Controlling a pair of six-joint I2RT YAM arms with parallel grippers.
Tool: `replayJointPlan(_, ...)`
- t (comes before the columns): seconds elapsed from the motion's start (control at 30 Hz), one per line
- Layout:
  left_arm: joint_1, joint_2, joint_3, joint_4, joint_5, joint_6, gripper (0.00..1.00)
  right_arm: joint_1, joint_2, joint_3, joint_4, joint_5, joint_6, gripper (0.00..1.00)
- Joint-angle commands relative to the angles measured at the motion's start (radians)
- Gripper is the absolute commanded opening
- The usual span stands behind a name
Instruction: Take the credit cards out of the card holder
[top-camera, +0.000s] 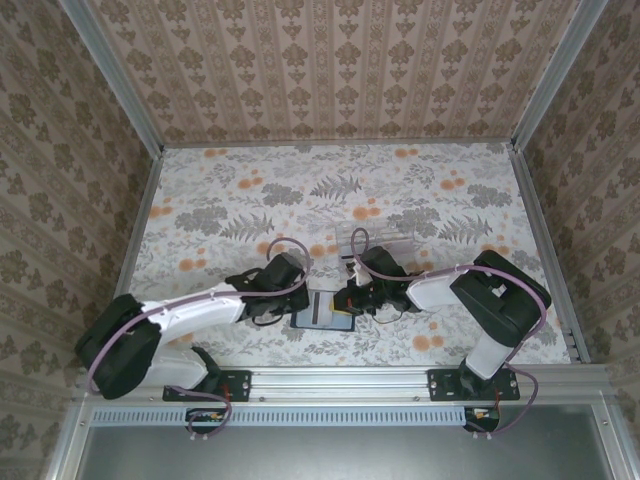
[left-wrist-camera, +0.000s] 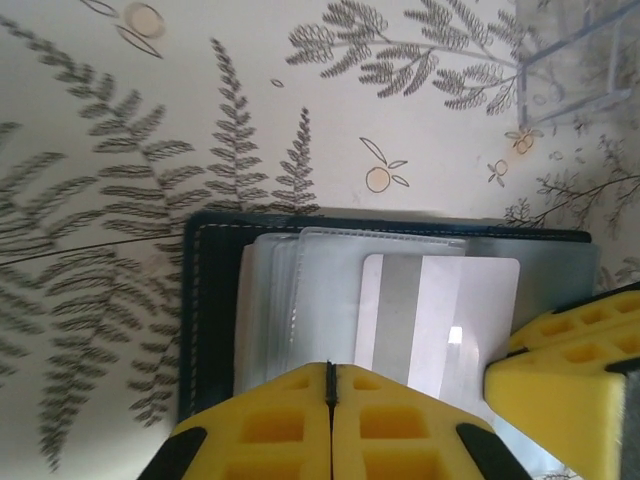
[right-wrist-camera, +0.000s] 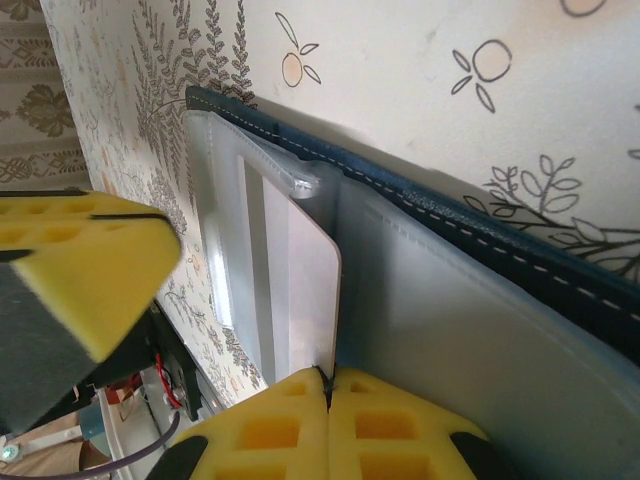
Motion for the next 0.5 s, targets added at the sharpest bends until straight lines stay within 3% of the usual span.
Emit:
replayJointPlan(0.0,-0.014,0.065,0.047,-0.003,0.013,0.015,0.03,0.003,0.016,0.000,-0.023,0.030,0.002,0.00)
replayJointPlan(0.17,-0.017,0.128,0.043,-0.053,-0.001,-0.022,0.00,0.004,0.015,-0.009,-0.025,0.032,-0.002,0.00)
replayJointPlan(0.47,-0.016,0.102,-0.010,-0.089,-0.036,-0.064,0.00,-0.020,-0.005,-0.047,-0.016,0.033,-0.008,0.00)
